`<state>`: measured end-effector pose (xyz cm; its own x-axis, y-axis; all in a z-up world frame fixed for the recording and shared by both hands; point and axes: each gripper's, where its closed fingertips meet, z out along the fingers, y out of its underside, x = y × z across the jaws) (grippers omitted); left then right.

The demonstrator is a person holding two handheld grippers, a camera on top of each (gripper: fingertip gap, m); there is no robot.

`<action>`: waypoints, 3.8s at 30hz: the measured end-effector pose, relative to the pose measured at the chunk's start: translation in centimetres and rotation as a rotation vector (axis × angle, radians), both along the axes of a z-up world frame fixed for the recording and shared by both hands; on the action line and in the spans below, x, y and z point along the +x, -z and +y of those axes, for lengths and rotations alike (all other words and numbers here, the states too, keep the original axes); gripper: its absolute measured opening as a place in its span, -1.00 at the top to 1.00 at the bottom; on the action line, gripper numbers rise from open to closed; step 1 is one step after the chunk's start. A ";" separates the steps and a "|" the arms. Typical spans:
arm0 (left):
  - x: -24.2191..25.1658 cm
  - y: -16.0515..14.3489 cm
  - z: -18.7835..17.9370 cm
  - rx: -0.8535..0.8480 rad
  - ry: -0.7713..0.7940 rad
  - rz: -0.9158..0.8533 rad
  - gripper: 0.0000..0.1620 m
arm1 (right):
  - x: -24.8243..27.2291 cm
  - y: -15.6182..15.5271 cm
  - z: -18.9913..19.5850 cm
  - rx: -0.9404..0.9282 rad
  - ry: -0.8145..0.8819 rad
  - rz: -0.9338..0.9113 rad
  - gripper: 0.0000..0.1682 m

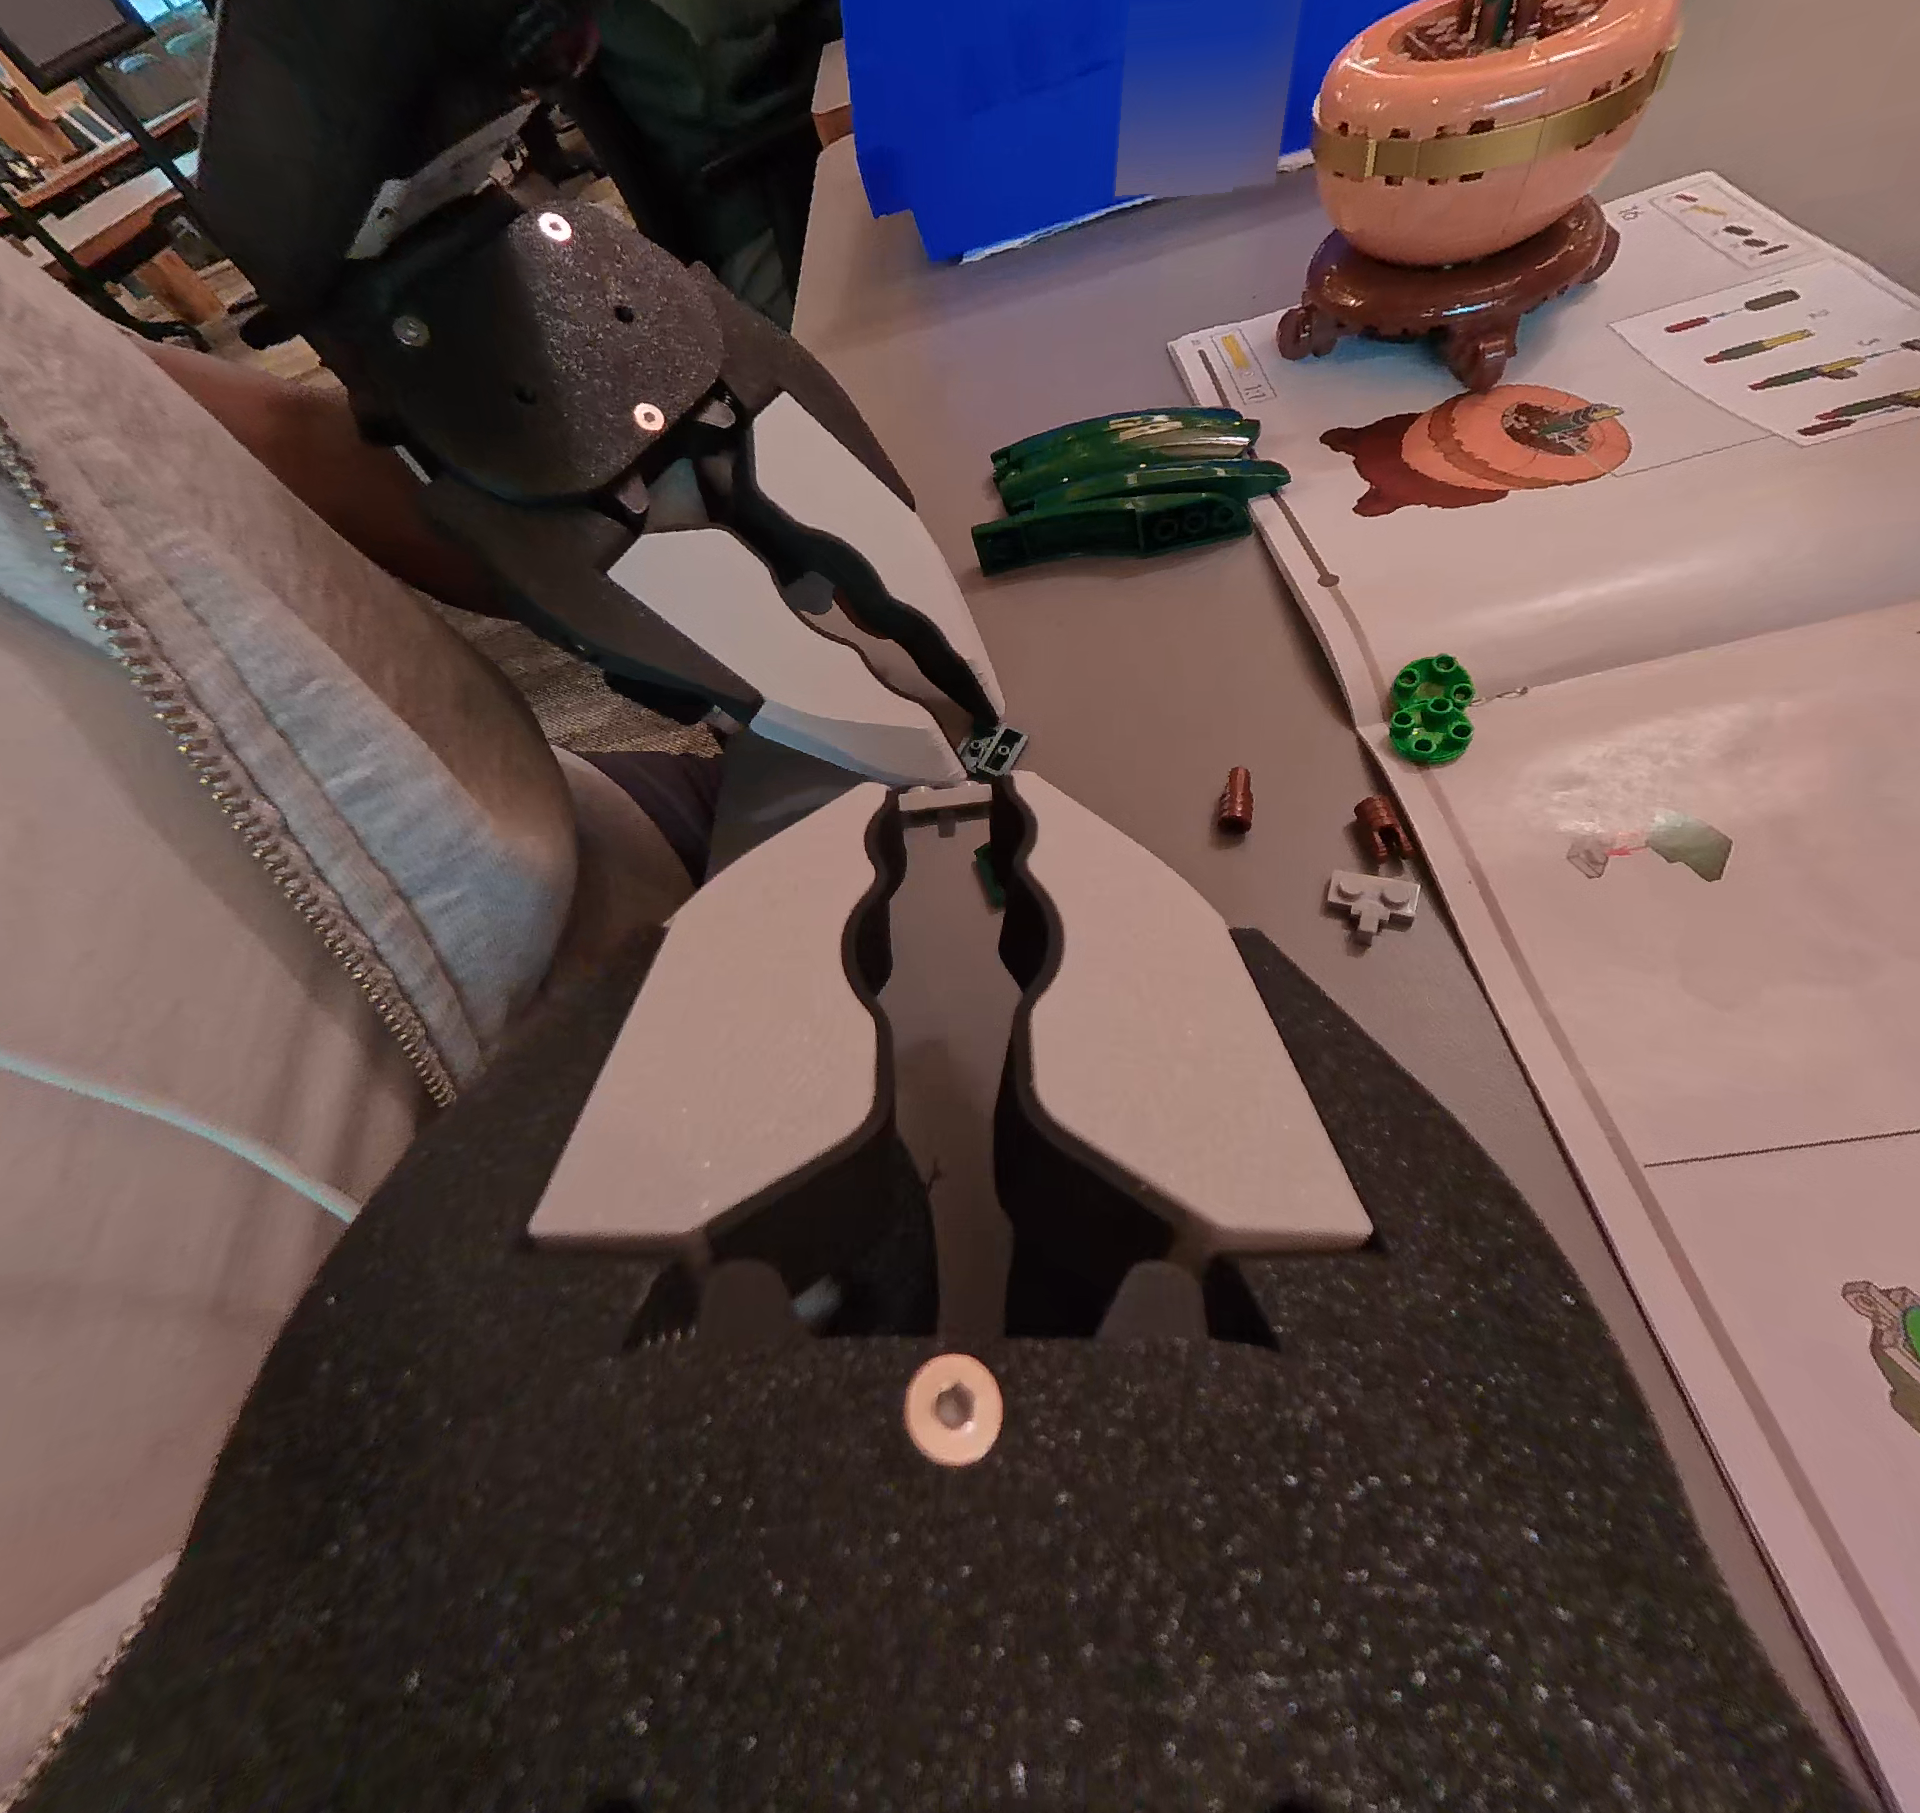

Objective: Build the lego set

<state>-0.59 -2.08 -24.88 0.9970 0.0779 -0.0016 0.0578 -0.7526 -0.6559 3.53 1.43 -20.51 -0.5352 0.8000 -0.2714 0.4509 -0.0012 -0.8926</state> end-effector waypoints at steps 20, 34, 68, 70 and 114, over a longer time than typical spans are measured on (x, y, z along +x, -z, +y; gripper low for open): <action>-0.7 -4.7 2.8 0.320 0.490 -0.155 0.82 | -1.5 -0.5 0.6 0.097 0.092 0.022 0.81; -7.2 -1.3 7.7 0.093 0.572 0.052 0.82 | -3.3 -0.9 0.7 0.106 0.222 -0.004 0.81; -7.2 0.2 6.8 -0.326 0.802 0.095 0.81 | -3.4 -0.3 0.4 0.115 0.187 -0.023 0.81; -7.2 0.1 6.9 -0.275 0.786 0.081 0.82 | -3.5 -0.4 0.7 0.109 0.201 -0.013 0.81; -6.7 -0.5 5.4 -0.023 0.741 -0.051 0.82 | -10.6 3.3 3.6 0.783 -0.165 -0.330 0.81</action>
<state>-7.30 3.33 -24.42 0.7873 -0.6144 0.0524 -0.4403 -0.6196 -0.6498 -7.06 5.00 -23.85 -0.6517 0.7407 0.1632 0.6276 0.6474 -0.4325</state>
